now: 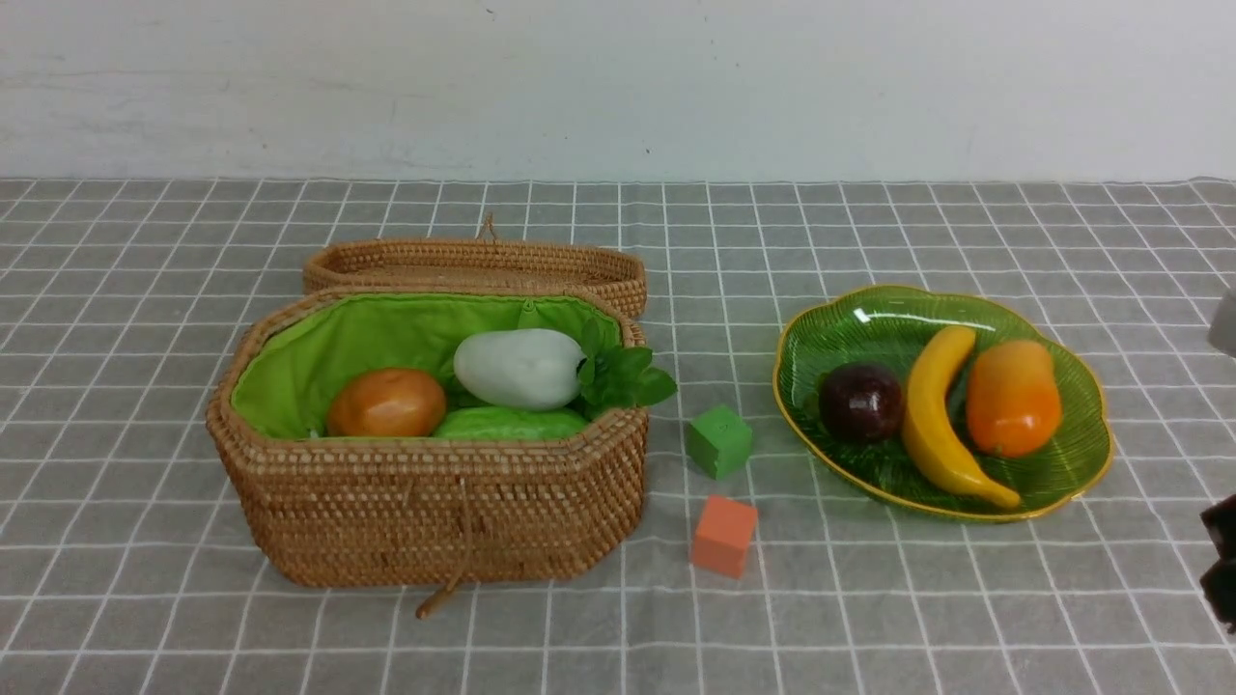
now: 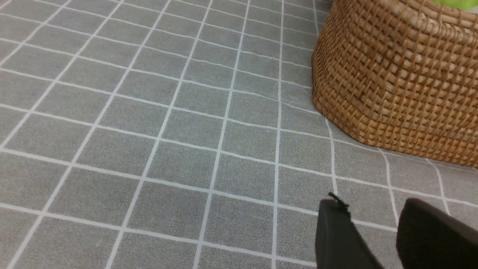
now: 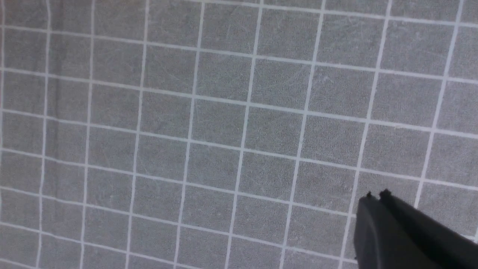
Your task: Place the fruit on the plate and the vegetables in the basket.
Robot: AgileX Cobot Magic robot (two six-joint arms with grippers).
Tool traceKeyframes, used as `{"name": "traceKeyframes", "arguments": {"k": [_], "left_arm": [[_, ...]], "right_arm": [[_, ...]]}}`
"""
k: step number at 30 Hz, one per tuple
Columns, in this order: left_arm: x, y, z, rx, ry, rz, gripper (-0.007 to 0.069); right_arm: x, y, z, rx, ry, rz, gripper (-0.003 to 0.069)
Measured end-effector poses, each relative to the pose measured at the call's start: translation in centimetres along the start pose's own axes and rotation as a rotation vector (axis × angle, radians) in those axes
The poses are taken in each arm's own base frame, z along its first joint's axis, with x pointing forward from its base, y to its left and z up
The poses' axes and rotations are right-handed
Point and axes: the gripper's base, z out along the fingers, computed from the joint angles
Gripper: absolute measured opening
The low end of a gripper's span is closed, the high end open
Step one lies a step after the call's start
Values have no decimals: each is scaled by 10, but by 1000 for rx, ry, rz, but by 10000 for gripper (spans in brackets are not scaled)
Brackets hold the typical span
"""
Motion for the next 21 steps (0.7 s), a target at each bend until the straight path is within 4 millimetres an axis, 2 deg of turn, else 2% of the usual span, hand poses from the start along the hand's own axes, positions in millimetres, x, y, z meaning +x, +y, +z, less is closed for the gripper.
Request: {"name": "traceKeyframes", "arguments": {"k": [4,7,9,11,12,13,14,15,16,18,21], "left_arm": [[0,0,0,0,0,0,239],[0,0,0,0,0,0,239],[0,0,0,0,0,0,239],[0,0,0,0,0,0,239],[0,0,0,0,0,0,239],[0,0,0,0,0,0,239],[0,0,0,0,0,0,239],[0,0,0,0,0,0,239],[0,0,0,0,0,0,239],[0,0,0,0,0,0,239],[0,0,0,0,0,0,239]], "right_arm": [[3,0,-4,17,-16,-32,-17],[14,4,-26,72,-126,-108,-17],[23,6,-48,136,-286,-165,-15],[40,11,-70,205,-512,-210,-14],[41,11,-73,217,-547,-215,-14],[58,13,-82,253,-683,-230,-14],[68,12,-86,281,-766,-235,-13],[87,12,-88,326,-897,-241,-11],[103,11,-85,360,-991,-245,-9],[122,8,-75,402,-1085,-252,-8],[151,-1,-40,470,-1165,-264,-8]]}}
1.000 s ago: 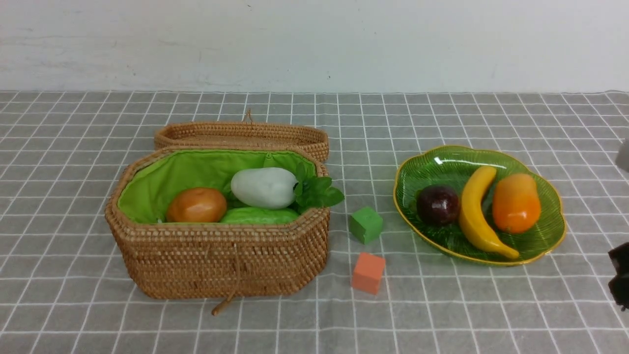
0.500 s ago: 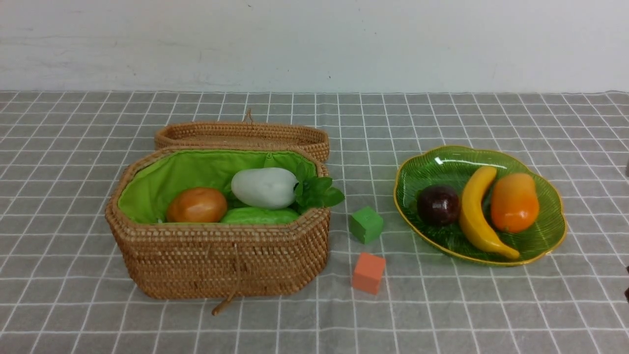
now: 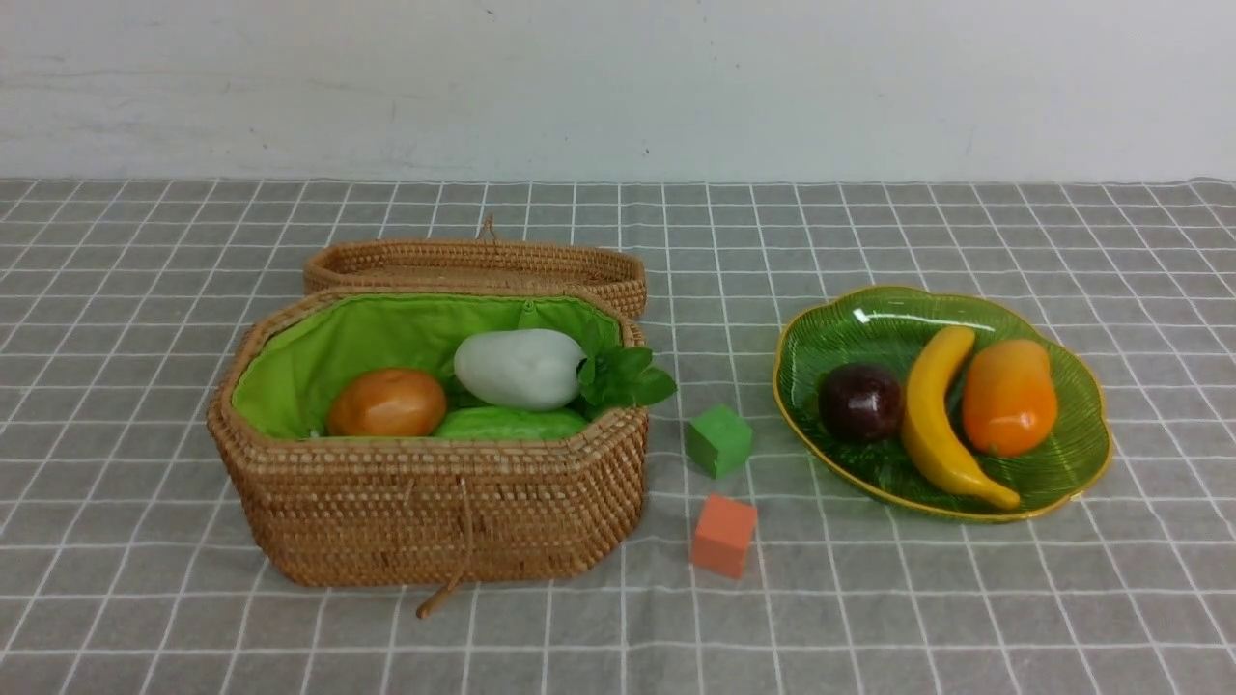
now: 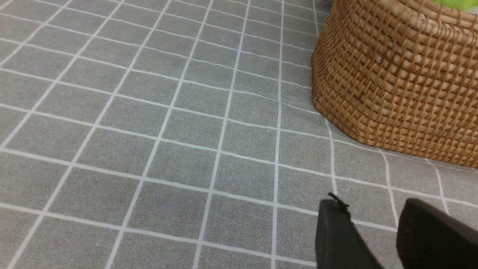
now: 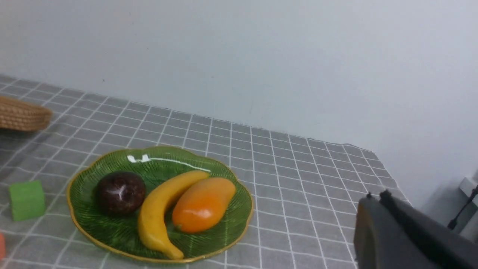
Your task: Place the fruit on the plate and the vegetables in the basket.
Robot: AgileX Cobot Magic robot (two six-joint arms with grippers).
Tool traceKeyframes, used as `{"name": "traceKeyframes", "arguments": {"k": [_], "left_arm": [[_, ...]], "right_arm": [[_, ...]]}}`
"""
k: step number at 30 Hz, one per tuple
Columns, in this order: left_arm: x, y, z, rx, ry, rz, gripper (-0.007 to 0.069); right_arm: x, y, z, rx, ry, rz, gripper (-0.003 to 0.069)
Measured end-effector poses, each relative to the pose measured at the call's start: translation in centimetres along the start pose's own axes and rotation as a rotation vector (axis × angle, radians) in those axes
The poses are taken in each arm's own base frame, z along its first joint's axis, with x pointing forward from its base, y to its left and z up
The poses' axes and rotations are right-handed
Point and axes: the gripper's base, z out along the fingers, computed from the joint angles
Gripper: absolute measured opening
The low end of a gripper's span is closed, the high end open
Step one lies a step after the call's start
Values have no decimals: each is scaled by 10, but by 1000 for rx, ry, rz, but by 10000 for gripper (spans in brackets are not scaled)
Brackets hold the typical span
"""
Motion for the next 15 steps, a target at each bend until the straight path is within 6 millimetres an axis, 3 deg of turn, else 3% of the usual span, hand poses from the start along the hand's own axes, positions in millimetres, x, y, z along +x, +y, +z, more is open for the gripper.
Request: {"name": "traceKeyframes", "arguments": {"k": [2,6,7,8,15], "left_arm": [[0,0,0,0,0,0,239],[0,0,0,0,0,0,239],[0,0,0,0,0,0,239],[0,0,0,0,0,0,239],[0,0,0,0,0,0,239]], "right_arm": [[15,3,-1,7,-1,-1,-7],[81,19,7,-12,95,53,-4],[84,20,7,-14,104,55,-3],[107,26,10,-32,184,81,-3],[118,29,9,-58,279,74,3]]}}
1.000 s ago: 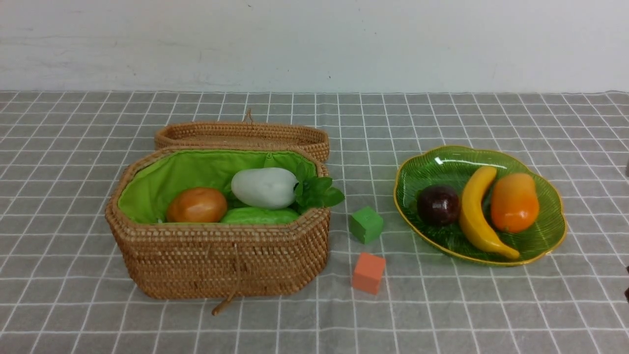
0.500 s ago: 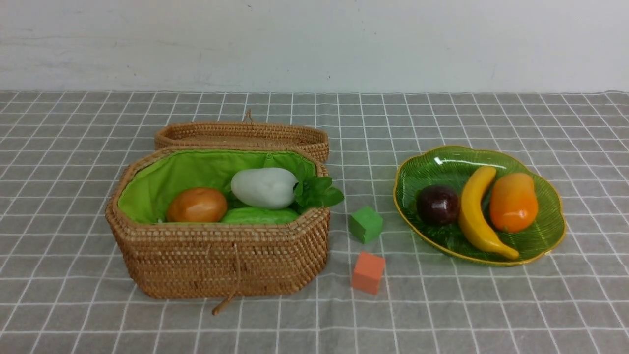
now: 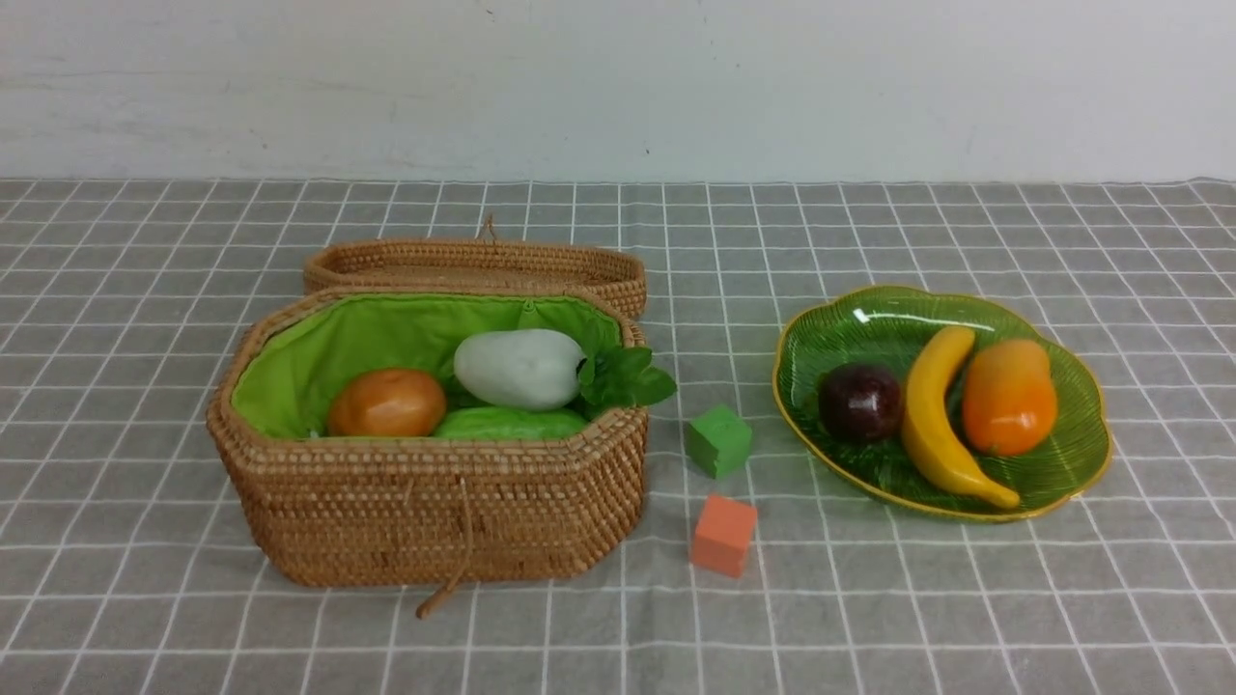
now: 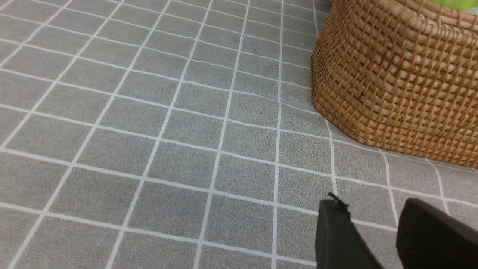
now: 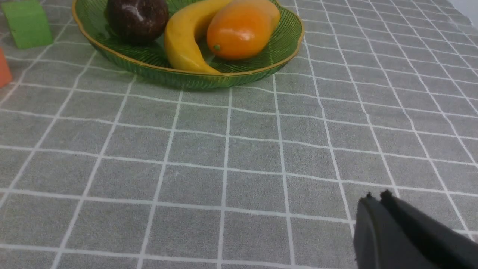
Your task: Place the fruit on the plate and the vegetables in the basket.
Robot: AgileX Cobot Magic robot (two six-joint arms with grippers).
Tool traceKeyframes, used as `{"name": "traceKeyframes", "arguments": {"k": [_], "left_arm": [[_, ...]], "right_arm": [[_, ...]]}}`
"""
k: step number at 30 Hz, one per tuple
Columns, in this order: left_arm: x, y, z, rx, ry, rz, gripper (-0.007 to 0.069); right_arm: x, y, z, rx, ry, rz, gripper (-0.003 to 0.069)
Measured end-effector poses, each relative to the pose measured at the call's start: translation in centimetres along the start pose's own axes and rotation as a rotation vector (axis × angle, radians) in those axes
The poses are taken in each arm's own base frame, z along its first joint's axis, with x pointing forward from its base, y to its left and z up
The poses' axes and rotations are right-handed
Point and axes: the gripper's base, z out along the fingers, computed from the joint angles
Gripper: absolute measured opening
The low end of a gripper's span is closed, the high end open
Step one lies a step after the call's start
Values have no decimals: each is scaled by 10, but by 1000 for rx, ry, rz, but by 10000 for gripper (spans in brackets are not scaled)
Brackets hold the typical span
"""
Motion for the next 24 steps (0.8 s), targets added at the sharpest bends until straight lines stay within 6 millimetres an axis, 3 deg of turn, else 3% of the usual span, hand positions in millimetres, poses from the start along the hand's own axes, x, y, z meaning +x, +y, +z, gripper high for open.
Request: {"name": "traceKeyframes", "arguments": {"k": [24], "left_arm": [[0,0,0,0,0,0,239]], "right_arm": [[0,0,0,0,2,-1,27]]}}
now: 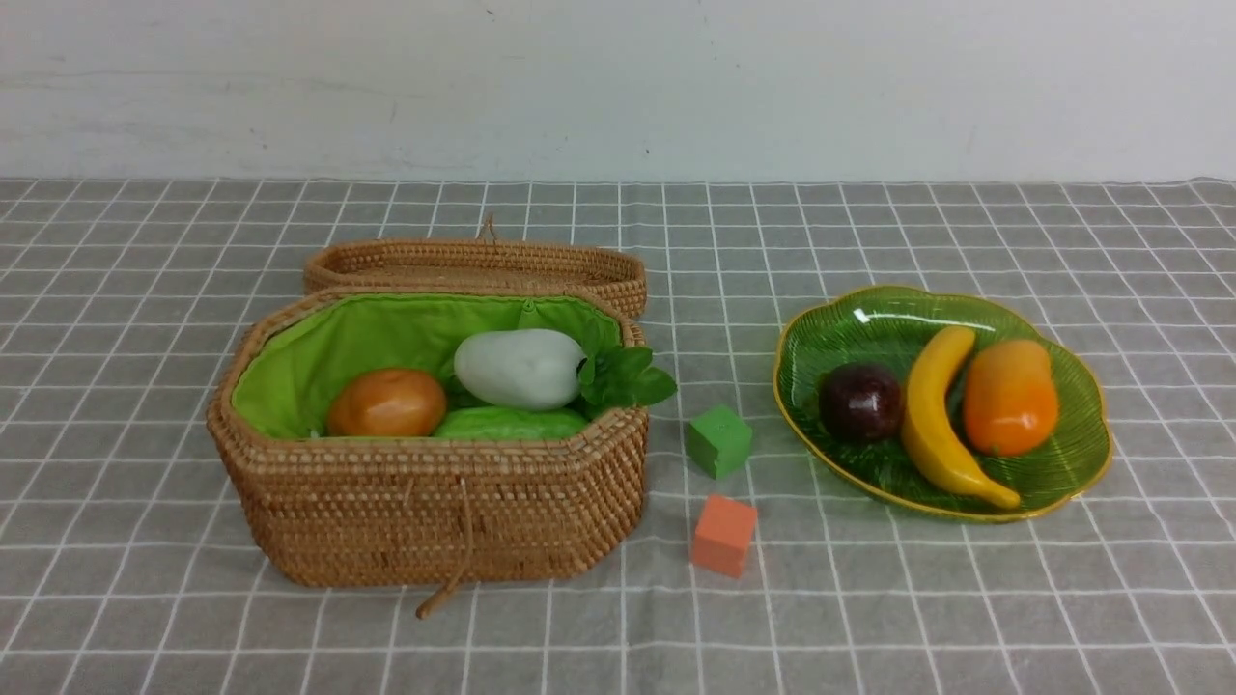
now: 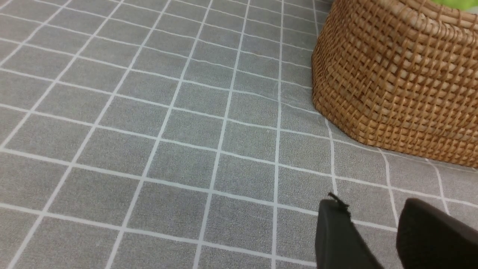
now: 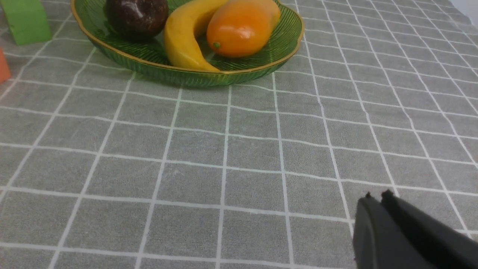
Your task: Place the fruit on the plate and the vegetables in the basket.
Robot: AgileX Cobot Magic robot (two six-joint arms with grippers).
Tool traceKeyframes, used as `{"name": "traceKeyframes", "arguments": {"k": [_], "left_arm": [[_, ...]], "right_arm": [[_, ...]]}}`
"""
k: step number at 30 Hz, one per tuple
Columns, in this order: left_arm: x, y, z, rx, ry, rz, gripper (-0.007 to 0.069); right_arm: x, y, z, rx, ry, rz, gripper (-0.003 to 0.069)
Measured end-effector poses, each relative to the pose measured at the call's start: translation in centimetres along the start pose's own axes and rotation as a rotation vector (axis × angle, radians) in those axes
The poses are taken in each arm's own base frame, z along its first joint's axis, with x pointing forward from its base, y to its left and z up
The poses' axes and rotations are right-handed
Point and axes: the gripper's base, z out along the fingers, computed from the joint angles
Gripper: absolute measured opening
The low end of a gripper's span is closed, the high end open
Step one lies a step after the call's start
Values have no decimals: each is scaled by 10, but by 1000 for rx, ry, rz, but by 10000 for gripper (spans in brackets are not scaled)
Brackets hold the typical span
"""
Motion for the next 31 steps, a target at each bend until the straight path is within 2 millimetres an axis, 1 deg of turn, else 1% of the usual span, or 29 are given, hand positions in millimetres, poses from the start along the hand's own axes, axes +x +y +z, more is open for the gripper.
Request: {"name": "traceKeyframes", "arguments": {"k": [16,31], "left_arm": [[0,0,0,1,-3,0,239],[0,0,0,2,-3,0,239]], "right_arm": [[0,0,0,0,0,0,48],[0,0,0,0,1,0,52]]}}
